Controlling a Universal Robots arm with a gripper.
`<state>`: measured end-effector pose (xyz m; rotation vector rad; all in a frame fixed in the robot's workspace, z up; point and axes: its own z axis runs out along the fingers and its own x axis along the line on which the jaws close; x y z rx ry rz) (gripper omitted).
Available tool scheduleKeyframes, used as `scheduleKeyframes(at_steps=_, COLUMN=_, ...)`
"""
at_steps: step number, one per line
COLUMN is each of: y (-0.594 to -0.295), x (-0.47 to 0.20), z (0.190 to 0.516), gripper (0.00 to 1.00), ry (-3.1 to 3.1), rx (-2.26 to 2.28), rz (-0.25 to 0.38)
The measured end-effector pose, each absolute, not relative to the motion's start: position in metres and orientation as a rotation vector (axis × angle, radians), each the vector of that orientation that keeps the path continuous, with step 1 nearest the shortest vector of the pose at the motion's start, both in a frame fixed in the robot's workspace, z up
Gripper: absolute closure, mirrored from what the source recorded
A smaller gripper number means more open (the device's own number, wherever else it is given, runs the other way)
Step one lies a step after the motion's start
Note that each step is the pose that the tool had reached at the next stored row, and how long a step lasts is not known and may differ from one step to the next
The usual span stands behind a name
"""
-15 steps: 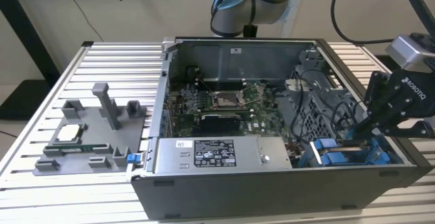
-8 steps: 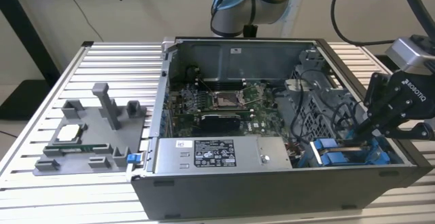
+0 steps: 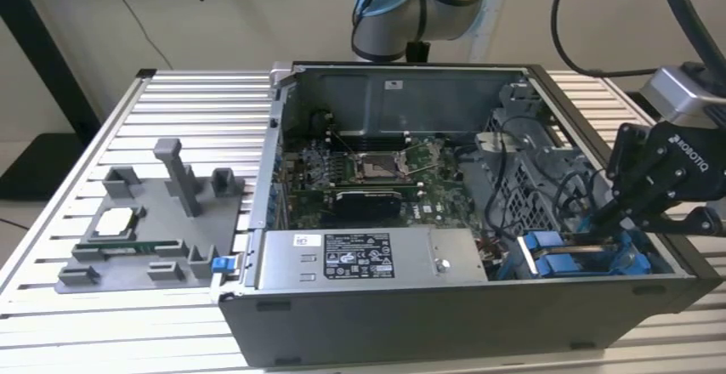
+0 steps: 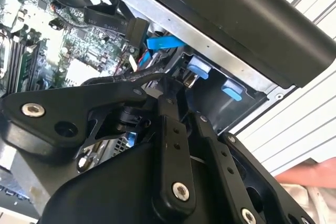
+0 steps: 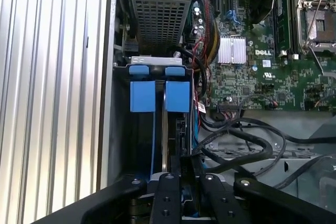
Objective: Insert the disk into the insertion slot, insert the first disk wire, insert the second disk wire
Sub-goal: 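Insert the first disk wire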
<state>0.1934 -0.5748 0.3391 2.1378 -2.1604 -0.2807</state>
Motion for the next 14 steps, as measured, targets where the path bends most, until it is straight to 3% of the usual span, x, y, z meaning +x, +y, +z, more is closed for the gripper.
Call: scheduleKeyframes(at_steps=14, y=-0.5747, x=0.1884, z=0.3379, gripper=1.00, ry=-2.172, rx=2.151, rz=-0.259)
